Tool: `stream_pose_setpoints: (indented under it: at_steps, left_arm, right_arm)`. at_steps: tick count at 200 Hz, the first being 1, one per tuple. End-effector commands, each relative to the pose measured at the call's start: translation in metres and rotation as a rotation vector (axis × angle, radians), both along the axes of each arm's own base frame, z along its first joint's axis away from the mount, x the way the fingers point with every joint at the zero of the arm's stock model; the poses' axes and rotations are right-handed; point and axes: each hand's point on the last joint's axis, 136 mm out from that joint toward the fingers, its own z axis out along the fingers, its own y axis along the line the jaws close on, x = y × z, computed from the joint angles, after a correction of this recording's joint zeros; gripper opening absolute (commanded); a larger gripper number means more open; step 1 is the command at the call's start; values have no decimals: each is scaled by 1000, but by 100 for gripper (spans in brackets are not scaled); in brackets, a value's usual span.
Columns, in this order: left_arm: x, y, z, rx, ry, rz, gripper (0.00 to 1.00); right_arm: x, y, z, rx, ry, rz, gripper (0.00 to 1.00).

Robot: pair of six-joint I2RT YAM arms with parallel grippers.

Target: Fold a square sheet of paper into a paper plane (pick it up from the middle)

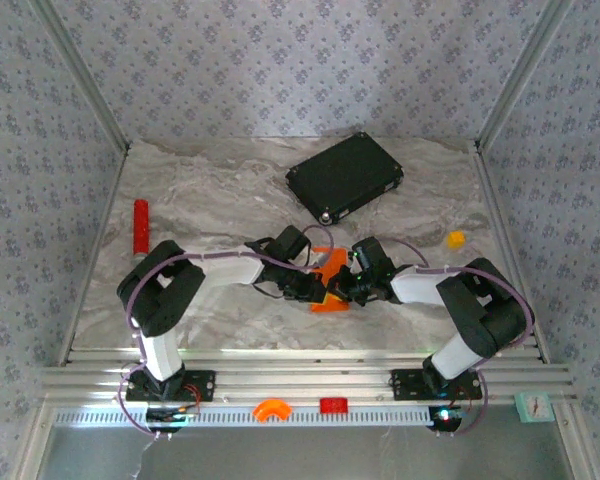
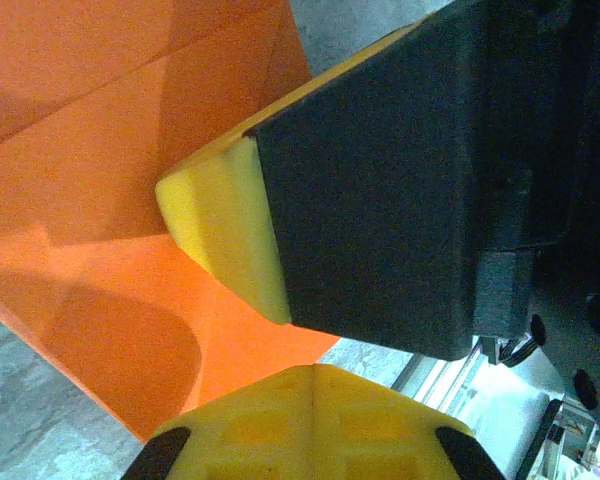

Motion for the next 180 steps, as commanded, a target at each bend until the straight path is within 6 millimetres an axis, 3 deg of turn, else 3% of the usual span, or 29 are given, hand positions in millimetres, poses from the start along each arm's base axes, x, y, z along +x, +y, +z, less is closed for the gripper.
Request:
stream_pose_setpoints:
  at_steps: [1,63,98,116,180]
  left_arm:
    - [-2,2,-8,33,6,-17,3]
    - [-12,29,-41,144,24,-2,2]
    - [-15,45,-46,203,-3,13,2]
    - [-12,48,-37,207,-37,18,2]
    - [3,25,16,64,-130,24,1]
  right_arm:
    - [-27,-29,-42,-156,145,-34,3]
    - [-28,-28,-43,-155,148,-28,3]
    - [-28,-28,-43,-155,148,-28,3]
    - [-28,-29,-43,-156,149,-27,3]
    - [-28,-29,-42,-155,148,-27,3]
